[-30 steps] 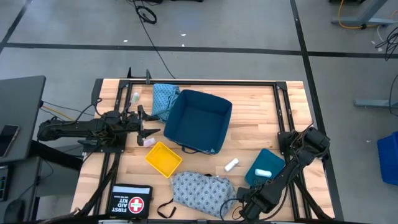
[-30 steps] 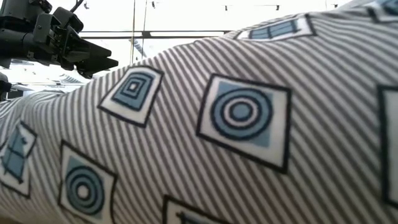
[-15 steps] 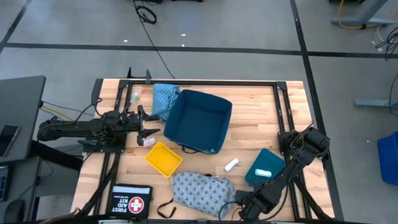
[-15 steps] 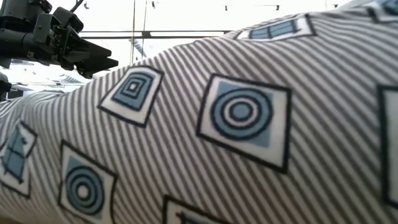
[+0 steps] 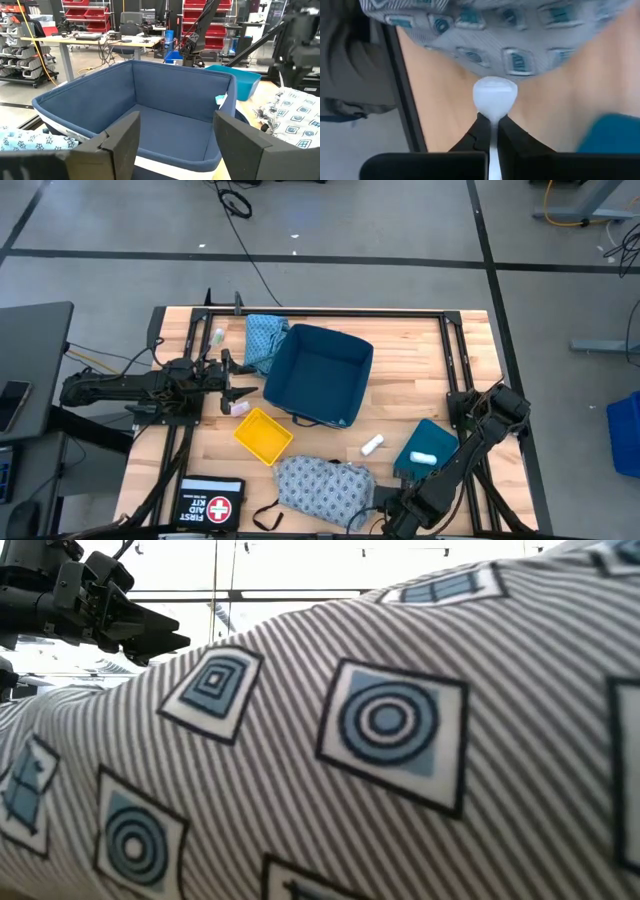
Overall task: Pick & place medical supplies in basket/bin
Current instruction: Put the bottom white bandage into the blue bin, then put the white bandage into the blue bin
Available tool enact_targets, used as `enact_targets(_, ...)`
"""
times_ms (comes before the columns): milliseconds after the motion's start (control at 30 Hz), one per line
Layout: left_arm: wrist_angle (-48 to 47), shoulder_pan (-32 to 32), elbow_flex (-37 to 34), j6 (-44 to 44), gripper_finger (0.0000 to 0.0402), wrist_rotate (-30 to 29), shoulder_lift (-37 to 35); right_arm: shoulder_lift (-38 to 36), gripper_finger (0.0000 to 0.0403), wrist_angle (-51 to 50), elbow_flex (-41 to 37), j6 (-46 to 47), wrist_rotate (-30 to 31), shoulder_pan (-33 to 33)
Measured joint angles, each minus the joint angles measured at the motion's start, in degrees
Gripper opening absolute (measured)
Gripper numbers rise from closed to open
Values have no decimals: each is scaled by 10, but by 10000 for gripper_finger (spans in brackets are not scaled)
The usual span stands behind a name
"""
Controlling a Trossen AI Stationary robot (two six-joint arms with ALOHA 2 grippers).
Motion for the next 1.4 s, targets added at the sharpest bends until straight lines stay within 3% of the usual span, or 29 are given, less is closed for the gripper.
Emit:
enact_targets(233,0,0,0,2,238,0,0,0,10,-221,94,19,12,0)
enact_targets(433,0,0,0,2,238,0,0,0,10,-372,110,31,-24,0)
enact_targets(933,1,0,0,2,238,0,0,-5,11,-294,-11,-43,-79,-34)
enact_targets(1033,1,0,0,2,238,0,0,-5,41,-290,-18,-45,-84,-38)
enact_targets(1300,1,0,0,2,238,0,0,-5,181,-293,-18,-39,-85,-46)
enact_targets(1400,1,0,0,2,238,0,0,-5,210,-299,-18,-34,-81,-49)
